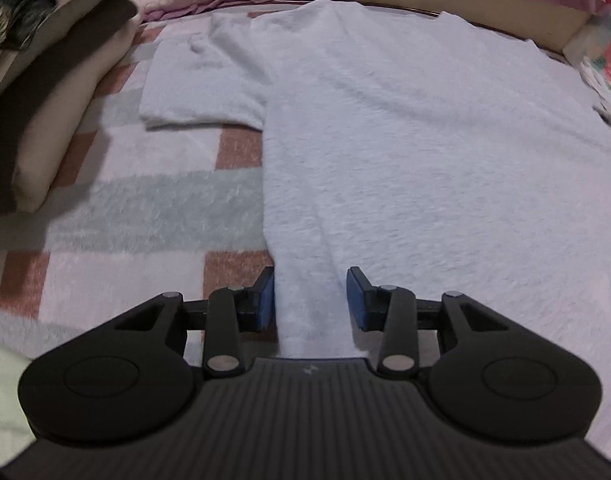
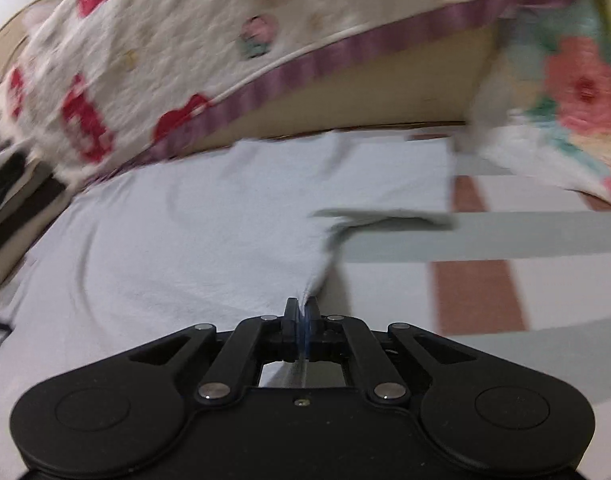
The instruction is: Fold clothes
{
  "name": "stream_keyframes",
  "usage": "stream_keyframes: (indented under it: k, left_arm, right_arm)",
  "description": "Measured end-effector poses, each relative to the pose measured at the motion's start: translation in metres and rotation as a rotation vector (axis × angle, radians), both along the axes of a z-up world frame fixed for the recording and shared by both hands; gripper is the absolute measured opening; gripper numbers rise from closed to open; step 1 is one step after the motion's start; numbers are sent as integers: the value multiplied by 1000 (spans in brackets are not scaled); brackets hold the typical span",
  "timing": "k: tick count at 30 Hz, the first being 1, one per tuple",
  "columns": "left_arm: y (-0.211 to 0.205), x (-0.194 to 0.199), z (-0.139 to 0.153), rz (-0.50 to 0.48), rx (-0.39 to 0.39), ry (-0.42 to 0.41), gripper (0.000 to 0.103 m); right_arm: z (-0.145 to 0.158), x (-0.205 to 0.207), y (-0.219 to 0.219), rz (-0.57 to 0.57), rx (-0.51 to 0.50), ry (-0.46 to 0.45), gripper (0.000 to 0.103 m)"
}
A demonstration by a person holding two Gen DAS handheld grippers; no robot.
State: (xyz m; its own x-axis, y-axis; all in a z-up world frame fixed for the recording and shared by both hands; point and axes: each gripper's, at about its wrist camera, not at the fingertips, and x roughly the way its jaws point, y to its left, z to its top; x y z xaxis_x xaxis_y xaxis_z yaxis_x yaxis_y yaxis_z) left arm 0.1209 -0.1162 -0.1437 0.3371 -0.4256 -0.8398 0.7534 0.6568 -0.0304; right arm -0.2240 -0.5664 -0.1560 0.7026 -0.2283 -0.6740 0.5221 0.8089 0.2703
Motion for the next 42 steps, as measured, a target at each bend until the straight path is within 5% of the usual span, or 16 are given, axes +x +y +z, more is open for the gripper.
stream_keyframes:
  k: [8,10,13,17,25,33,36,38,40,42]
  left_arm:
    - [13,-4,3,52,7,3,44]
    - [26,-12,9,65,-10,-4,45]
    - [54,-38,26,65,-88,-25,50]
    - [92,-74,36,57,-200,38,60]
    - [141,-118,21,73,-145,85,60]
    - [178,-119,2,171,-183,280,64]
    - [182,-123,-2,162,-241,298,76]
    - [180,-129,-5,119,-274,280,93]
    - [171,-138,-6,91,-242,228,89]
    - [167,-145,-4,74,-244,219,50]
  right_arm:
    - [5,-5,2,-75,-120,73,1]
    - [10,-17,2,-131,-121,105,8]
    - [31,-63,3,-145,26,-33,14]
    - [50,-118,32,-78,152,-135,34]
    - [29,-179,100,-53,246,-73,39]
    - [4,-217,142,-48,346,-41,41]
    - [-3,-218,141,-30,443,-109,43]
    - [-20,-216,138,-3,567,-180,42]
    - [-27,-211,139,-36,577,-192,30]
    - [-16,-206,143,-27,508,-221,8]
